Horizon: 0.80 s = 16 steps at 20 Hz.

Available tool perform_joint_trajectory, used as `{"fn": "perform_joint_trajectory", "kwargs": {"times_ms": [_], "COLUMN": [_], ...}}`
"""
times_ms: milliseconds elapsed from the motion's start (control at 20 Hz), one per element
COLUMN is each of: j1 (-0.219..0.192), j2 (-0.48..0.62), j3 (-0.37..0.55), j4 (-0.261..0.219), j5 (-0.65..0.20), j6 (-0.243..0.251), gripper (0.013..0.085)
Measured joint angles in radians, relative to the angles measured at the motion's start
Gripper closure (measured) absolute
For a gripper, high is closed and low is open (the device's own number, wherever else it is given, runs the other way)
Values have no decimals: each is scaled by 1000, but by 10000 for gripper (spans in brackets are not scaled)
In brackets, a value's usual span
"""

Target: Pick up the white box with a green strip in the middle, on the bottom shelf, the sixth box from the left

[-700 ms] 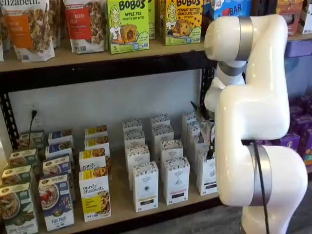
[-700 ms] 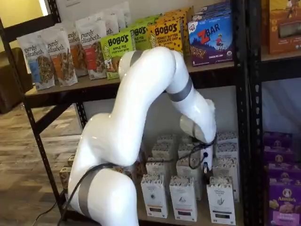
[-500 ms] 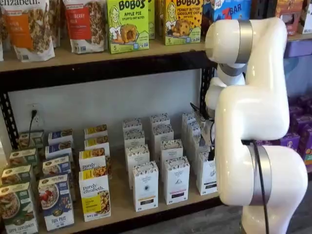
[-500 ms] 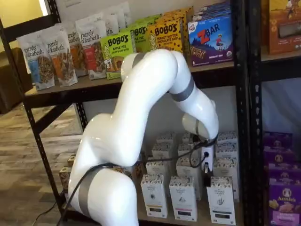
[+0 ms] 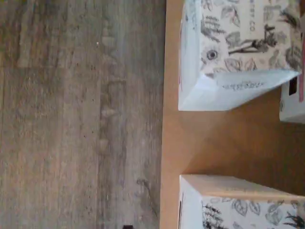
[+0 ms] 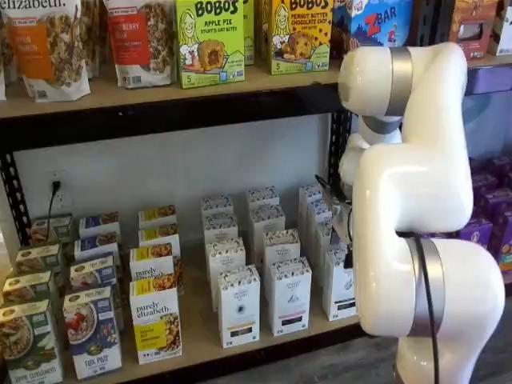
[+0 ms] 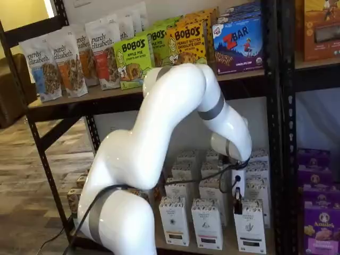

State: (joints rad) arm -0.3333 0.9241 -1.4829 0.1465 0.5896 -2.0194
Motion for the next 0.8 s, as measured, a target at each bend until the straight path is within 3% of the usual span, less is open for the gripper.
{"fn": "perform_joint_trajectory", "kwargs": {"times_ms": [550, 800], "j1": [-16, -10], "j2": [127, 182], "j3": [-147, -217], "j4": [-14, -106], "j5": [-3, 18], "j6": [-3, 80], "gripper": [130, 130]}}
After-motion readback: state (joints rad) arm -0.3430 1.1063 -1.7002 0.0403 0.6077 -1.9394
